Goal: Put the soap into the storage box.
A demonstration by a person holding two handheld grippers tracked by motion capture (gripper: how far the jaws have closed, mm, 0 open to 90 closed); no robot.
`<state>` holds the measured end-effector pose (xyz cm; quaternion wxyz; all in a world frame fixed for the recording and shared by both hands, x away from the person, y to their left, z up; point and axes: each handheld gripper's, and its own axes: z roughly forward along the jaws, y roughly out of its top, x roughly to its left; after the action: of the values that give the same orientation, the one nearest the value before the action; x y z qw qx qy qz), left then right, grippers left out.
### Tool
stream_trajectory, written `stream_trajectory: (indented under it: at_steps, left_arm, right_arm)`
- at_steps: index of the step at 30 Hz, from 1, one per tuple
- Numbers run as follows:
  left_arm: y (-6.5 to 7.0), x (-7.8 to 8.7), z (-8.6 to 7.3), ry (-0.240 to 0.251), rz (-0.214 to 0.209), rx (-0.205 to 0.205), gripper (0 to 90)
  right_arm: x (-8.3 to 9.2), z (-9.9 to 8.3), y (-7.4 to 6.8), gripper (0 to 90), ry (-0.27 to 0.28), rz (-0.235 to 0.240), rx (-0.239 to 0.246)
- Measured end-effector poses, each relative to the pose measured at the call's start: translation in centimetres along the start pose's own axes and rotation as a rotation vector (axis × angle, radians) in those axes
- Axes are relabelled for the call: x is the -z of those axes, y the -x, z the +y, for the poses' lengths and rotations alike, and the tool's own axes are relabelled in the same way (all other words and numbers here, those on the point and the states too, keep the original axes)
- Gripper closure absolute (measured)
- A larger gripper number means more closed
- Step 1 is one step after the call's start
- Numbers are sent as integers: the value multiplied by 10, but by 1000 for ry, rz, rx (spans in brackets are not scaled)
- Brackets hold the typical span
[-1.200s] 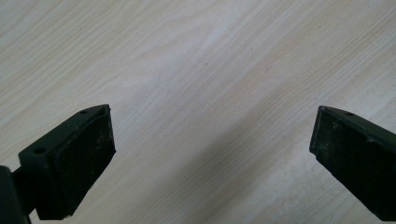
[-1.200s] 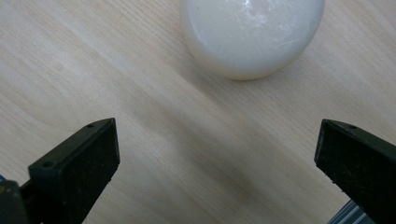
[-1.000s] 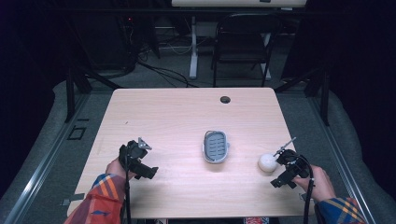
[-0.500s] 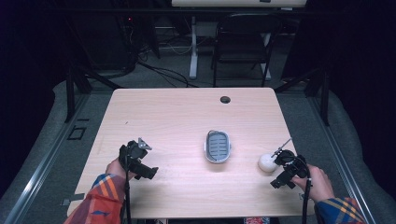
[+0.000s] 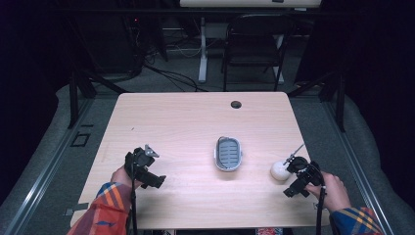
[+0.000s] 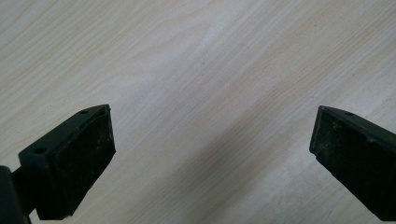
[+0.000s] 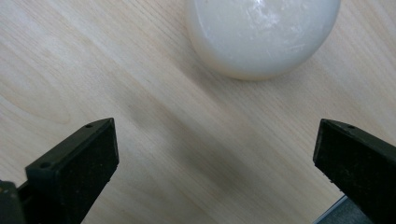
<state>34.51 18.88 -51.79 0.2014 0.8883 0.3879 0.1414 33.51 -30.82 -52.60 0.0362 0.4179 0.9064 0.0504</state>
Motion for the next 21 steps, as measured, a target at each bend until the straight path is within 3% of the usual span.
stream_trajectory:
  at_steps: [3,6,7,8,14,17,19,21]
  left_arm:
    - [0,0,0,-1,1,0,2]
    - [0,0,0,-1,1,1,1]
    - [0,0,0,-1,1,1,1]
    - [0,0,0,-1,0,0,1]
    - [0,-1,0,-1,0,1,1]
    - [0,-1,0,-4,0,-1,2]
    - [0,-1,0,-4,0,0,1]
    - [0,-1,0,-4,-1,1,1]
  right_arm:
    - [2,2,2,0,-9,8,10]
    - [2,3,2,0,31,20,-21]
    - [3,4,3,0,11,15,-8]
    - [1,4,2,0,40,18,-30]
    - [6,12,4,0,-3,-1,22]
    - [4,12,3,0,37,10,-12]
    - [7,14,5,0,16,4,7]
    - [6,14,4,0,34,3,-2]
